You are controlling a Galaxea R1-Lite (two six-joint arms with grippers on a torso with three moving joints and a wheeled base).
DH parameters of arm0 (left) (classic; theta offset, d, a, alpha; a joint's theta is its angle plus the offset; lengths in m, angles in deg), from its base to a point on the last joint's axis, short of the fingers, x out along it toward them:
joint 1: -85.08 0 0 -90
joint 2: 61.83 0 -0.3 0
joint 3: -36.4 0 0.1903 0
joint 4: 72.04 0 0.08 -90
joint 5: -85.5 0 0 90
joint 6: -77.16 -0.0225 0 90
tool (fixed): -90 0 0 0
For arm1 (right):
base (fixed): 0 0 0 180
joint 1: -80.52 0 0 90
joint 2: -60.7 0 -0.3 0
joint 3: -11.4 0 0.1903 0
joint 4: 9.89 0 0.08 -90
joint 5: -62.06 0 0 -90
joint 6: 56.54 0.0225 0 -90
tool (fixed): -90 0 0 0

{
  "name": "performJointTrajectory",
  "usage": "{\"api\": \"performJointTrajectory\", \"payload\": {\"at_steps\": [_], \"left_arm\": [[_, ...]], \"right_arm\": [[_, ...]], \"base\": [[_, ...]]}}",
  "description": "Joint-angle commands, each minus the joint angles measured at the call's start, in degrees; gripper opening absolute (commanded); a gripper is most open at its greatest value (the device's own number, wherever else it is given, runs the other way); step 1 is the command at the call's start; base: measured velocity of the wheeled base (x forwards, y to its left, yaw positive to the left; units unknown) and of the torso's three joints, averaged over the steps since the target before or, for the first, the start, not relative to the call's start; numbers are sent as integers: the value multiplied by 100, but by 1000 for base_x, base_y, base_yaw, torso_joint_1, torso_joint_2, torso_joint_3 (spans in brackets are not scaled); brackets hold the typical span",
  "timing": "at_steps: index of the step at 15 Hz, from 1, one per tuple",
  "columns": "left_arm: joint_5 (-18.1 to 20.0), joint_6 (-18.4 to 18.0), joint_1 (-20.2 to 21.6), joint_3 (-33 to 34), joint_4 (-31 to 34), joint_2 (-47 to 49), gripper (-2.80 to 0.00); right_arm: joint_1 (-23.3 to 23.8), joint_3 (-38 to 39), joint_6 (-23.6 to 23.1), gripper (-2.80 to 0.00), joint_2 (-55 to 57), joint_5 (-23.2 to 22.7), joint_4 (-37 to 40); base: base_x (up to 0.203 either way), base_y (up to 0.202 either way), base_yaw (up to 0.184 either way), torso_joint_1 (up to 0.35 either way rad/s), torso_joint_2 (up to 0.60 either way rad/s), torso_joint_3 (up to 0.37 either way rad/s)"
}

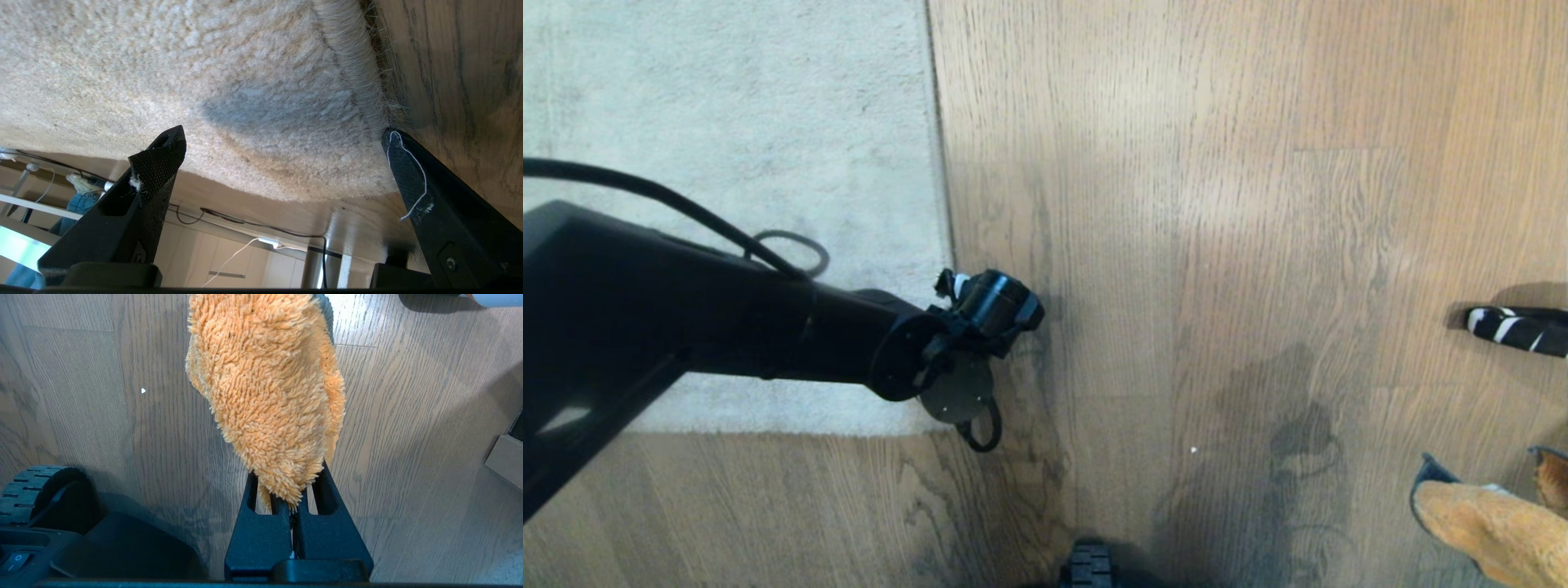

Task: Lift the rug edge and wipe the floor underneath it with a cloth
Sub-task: Lift up the carpet

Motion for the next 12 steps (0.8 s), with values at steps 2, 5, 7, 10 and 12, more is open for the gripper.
{"api": "performJointTrajectory", "payload": {"at_steps": [2, 5, 7, 10, 12], "left_arm": [[-33, -39, 107, -1, 15, 80, 0], [-42, -58, 160, 8, 16, 79, 0], [-47, -58, 169, 17, 24, 39, 0], [-113, -58, 204, 43, 60, -10, 0], [-147, -62, 226, 48, 60, -47, 0]], "right_arm": [[-1, 0, -1, -280, 7, -4, -1], [-1, 0, -1, -280, 7, -4, -1], [-1, 0, -2, -280, 7, -4, -1], [-1, 0, -4, -280, 7, -4, -1], [-1, 0, -1, -280, 7, -4, -1]], "base": [[0, 0, 0, 0, 0, 0], [0, 0, 0, 0, 0, 0], [0, 0, 0, 0, 0, 0], [0, 0, 0, 0, 0, 0], [0, 0, 0, 0, 0, 0]]}}
